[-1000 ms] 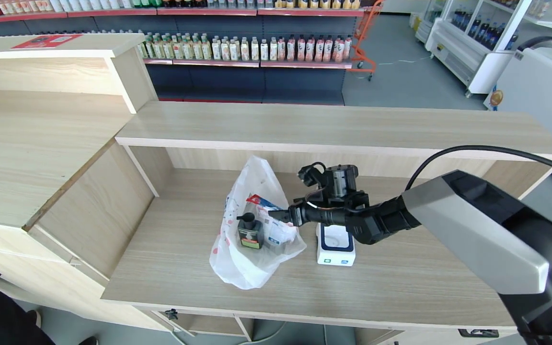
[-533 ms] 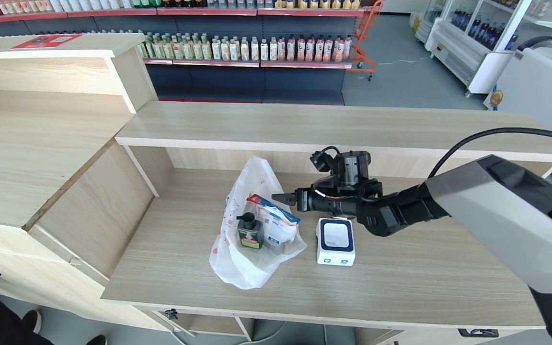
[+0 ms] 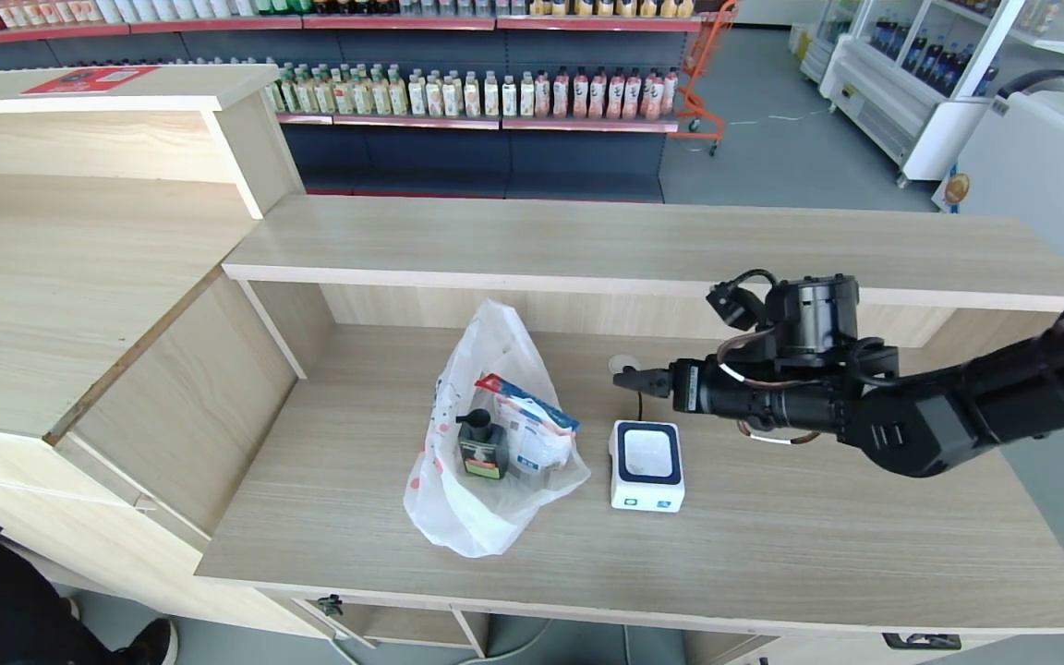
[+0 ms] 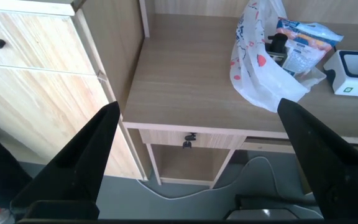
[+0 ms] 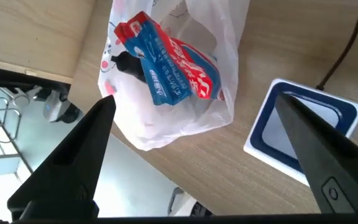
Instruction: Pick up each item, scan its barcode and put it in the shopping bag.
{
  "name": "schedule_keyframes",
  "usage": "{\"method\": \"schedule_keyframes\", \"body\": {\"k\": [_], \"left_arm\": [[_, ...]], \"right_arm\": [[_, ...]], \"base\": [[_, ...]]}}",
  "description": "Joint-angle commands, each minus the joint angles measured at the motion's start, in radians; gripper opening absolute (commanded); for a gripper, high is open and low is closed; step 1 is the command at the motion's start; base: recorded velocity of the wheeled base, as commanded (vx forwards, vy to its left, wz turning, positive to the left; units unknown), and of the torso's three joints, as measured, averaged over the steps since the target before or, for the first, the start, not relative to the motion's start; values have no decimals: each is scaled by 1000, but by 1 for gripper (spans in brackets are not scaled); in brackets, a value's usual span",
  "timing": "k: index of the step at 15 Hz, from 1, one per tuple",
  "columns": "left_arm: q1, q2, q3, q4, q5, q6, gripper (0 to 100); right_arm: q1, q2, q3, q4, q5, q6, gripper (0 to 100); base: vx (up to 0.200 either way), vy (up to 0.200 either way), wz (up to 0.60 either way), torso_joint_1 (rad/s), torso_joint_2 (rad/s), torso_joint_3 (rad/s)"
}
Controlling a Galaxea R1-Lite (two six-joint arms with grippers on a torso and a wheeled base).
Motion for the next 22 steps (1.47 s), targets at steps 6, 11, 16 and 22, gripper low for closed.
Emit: {"method": "schedule_keyframes", "body": {"k": [6, 11, 16, 22], "left_arm": [[0, 0, 0, 0, 0, 0, 100], [0, 0, 0, 0, 0, 0, 100], [0, 0, 0, 0, 0, 0, 100], [0, 0, 0, 0, 0, 0, 100]], "right_arm": [[-150, -693, 589, 96, -378, -118, 100], [-234, -1288, 974, 213, -373, -155, 100], [-355, -1863, 1039, 504, -215, -216, 100], [-384, -1942, 1035, 555, -344, -290, 100]], "base": [[0, 0, 0, 0, 0, 0], [0, 0, 0, 0, 0, 0], [0, 0, 0, 0, 0, 0], [0, 0, 0, 0, 0, 0]]}}
